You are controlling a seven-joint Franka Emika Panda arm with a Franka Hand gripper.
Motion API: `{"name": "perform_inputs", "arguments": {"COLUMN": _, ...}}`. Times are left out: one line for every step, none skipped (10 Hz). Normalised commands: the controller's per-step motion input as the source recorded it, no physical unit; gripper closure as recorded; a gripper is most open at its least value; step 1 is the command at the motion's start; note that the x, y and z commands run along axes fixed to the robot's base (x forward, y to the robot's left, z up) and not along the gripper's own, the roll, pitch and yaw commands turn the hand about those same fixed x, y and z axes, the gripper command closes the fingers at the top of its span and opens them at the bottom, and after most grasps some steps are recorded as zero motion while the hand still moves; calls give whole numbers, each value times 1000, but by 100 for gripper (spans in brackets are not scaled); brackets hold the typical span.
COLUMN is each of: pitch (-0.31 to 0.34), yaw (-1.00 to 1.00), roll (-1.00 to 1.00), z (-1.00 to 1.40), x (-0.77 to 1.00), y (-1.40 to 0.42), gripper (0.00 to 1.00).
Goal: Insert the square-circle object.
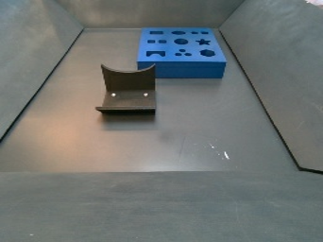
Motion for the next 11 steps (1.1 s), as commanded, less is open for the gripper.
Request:
{"name": "perform_inputs", "arguments": {"pitch": -133, "yaw": 0, "roll": 0, "z": -689, "x": -497, "y": -49, "gripper": 100}}
{"name": "perform_inputs", "arguments": {"pitch": -130, "yaw": 66, "roll": 13, "z": -751, "x": -669, "y": -220, "gripper": 100}}
{"name": "perform_inputs", "arguments": {"pitch": -137, "yaw": 103, "roll": 37, "z": -743, "x": -700, "y": -331, "gripper": 100}}
{"name": "perform_inputs", "arguments": {"pitch": -90, "yaw": 60, "roll": 0, "z": -749, "x": -540, "y": -231, "gripper": 100}}
{"name": "perform_inputs", "arguments": {"pitch": -64, "yaw": 86, "roll": 0, "z": -634, "x": -514, "y": -46, "gripper": 100}}
{"name": "perform_inputs", "arguments": {"pitch": -67, "yaw": 177, "roll": 0, "z": -446, "x": -394, "y": 0, "gripper": 100}}
{"name": "perform_inputs", "arguments": {"pitch": -56, "yaw": 109, "roll": 0, "z": -309, "x": -260, "y": 3, "gripper": 100}}
{"name": "perform_inputs", "arguments": {"pitch": -63, "yaw": 89, "roll": 0, "z": -269, "x": -234, "y": 14, "gripper": 100}}
{"name": "perform_inputs", "arguments": {"pitch": -57, "yaw": 71, "roll": 0, "z": -260, "x": -220, "y": 37, "gripper": 100}}
{"name": "perform_inputs", "arguments": {"pitch": -60, "yaw": 66, "roll": 0, "z": -266, "x": -211, "y": 0, "gripper": 100}}
{"name": "perform_inputs", "arguments": {"pitch": -56, "yaw": 11, "roll": 0, "z": -234, "x": -189, "y": 0, "gripper": 100}}
